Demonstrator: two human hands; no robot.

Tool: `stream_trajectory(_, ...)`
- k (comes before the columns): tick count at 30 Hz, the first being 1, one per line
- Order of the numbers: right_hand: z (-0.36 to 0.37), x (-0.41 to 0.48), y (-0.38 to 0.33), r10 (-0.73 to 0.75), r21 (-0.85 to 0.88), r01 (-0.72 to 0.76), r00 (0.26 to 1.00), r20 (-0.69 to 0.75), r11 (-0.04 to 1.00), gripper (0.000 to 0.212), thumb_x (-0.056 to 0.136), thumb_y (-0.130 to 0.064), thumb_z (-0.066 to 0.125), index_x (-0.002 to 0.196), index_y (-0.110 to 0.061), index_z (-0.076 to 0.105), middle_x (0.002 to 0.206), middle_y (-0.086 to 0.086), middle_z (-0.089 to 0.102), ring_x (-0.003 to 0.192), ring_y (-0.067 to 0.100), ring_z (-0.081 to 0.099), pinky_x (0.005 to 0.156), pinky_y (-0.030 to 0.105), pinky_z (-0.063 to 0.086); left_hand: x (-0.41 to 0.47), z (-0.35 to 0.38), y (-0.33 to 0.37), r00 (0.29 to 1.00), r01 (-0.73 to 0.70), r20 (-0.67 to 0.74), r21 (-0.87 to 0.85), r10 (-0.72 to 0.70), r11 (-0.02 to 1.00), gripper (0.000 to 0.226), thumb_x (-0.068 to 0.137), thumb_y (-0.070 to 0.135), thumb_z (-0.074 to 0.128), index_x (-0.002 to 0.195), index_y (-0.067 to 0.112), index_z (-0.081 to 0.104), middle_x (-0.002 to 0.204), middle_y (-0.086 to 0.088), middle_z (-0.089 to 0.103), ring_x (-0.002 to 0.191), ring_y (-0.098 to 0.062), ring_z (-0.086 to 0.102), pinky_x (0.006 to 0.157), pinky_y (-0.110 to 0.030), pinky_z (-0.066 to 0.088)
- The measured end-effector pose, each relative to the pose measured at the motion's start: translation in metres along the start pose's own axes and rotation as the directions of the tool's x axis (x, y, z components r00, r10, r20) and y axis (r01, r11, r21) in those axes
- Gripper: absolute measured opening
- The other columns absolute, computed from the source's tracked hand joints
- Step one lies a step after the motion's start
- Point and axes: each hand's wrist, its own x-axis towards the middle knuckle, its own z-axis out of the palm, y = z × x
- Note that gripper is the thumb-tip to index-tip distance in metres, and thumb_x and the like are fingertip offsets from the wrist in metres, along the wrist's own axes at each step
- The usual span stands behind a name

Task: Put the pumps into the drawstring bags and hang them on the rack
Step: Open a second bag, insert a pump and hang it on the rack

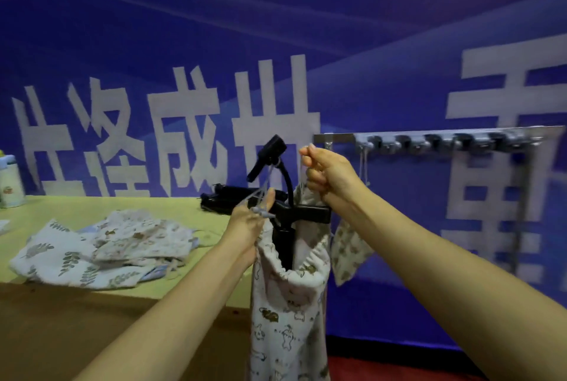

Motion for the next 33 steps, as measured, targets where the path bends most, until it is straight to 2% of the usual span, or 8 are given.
stream_trajectory(2, -0.024, -0.008, -0.016, -0.004, -0.031, 0.003, 0.999, -0.038, 1.0, 0.028, 0.1, -0.018, 0.038, 0.084, -0.01, 0.059, 0.057, -0.005, 0.048, 0.03, 0.002, 0.023, 0.029, 0.014, 0.018, 0.002, 0.031, -0.004, 0.999, -0.025, 0.042, 0.05, 0.022, 0.998, 0.034, 0.097, -0.003, 0.037, 0.13, 0.002, 0.042, 0.109, -0.007, 0.058, 0.035, 0.001, 0.055, 0.043, -0.017, 0.045)
stream_trajectory(5, -0.049, -0.015, -0.033, -0.005, -0.072, 0.0, 0.997, -0.072, 0.997, 0.027, 0.1, -0.017, 0.038, 0.085, -0.01, 0.059, 0.052, -0.008, 0.048, 0.029, 0.001, 0.023, 0.029, 0.013, 0.017, 0.006, 0.065, -0.008, 0.993, -0.062, 0.105, 0.115, 0.05, 0.991, 0.044, 0.096, 0.01, 0.048, 0.138, 0.007, 0.035, 0.063, 0.009, 0.066, 0.061, -0.015, 0.057, 0.068, -0.033, 0.046)
stream_trajectory(9, -0.091, -0.018, -0.062, -0.032, -0.153, 0.01, 0.989, -0.143, 0.988, 0.028, 0.1, -0.018, 0.038, 0.084, -0.012, 0.06, 0.049, -0.009, 0.049, 0.028, 0.001, 0.023, 0.03, 0.012, 0.018, 0.024, 0.11, -0.02, 0.981, -0.05, 0.195, 0.215, 0.007, 0.975, 0.019, 0.089, 0.037, 0.057, 0.077, 0.022, 0.053, 0.066, 0.007, 0.051, 0.076, -0.023, 0.056, 0.1, -0.051, 0.046)
stream_trajectory(13, -0.127, -0.011, -0.084, -0.04, -0.229, -0.005, 0.981, -0.191, 0.973, 0.029, 0.1, -0.018, 0.037, 0.082, -0.011, 0.058, 0.05, -0.009, 0.047, 0.027, 0.001, 0.023, 0.028, 0.011, 0.017, 0.043, 0.156, -0.036, 0.964, -0.024, 0.264, 0.173, -0.023, 0.985, 0.021, 0.093, 0.029, 0.054, 0.073, 0.024, 0.05, 0.074, 0.003, 0.055, 0.068, -0.013, 0.054, 0.081, -0.036, 0.05)
stream_trajectory(20, -0.174, 0.024, -0.099, -0.036, -0.402, -0.07, 0.968, -0.249, 0.913, 0.027, 0.099, -0.014, 0.041, 0.081, -0.009, 0.061, 0.057, -0.003, 0.047, 0.029, 0.002, 0.023, 0.031, 0.012, 0.015, 0.087, 0.205, -0.068, 0.956, 0.104, 0.263, 0.116, -0.132, 0.988, 0.035, 0.095, 0.031, 0.051, 0.064, 0.022, 0.038, 0.032, 0.007, 0.045, 0.027, -0.007, 0.042, 0.033, -0.018, 0.031)
stream_trajectory(26, -0.205, 0.071, -0.095, -0.251, -0.706, -0.045, 0.917, -0.31, 0.706, 0.036, 0.095, -0.016, 0.05, 0.061, -0.011, 0.059, 0.058, 0.005, 0.051, 0.031, 0.004, 0.031, 0.034, 0.012, 0.021, 0.151, 0.232, -0.074, 0.94, 0.108, 0.291, 0.252, -0.181, 0.962, 0.027, 0.1, 0.015, 0.041, 0.106, -0.007, 0.054, 0.066, -0.006, 0.051, 0.056, -0.017, 0.05, 0.045, -0.023, 0.043)
stream_trajectory(30, -0.221, 0.104, -0.085, -0.274, -0.752, -0.041, 0.917, -0.29, 0.658, 0.029, 0.095, -0.013, 0.049, 0.072, -0.001, 0.062, 0.052, 0.0, 0.051, 0.027, 0.003, 0.03, 0.031, 0.013, 0.022, 0.181, 0.246, -0.068, 0.93, 0.146, 0.309, 0.186, -0.199, 0.972, 0.036, 0.095, 0.037, 0.049, 0.079, 0.005, 0.054, 0.039, -0.002, 0.047, 0.03, -0.012, 0.046, 0.033, -0.016, 0.036)
stream_trajectory(33, -0.236, 0.127, -0.079, -0.265, -0.792, -0.054, 0.927, -0.266, 0.608, 0.034, 0.095, -0.011, 0.049, 0.063, -0.009, 0.059, 0.053, 0.003, 0.047, 0.026, 0.002, 0.03, 0.031, 0.014, 0.024, 0.211, 0.259, -0.073, 0.941, 0.087, 0.263, 0.426, -0.215, 0.9, 0.049, 0.083, 0.062, 0.05, 0.069, 0.016, 0.049, 0.052, -0.005, 0.04, 0.041, -0.017, 0.04, 0.044, -0.024, 0.034)
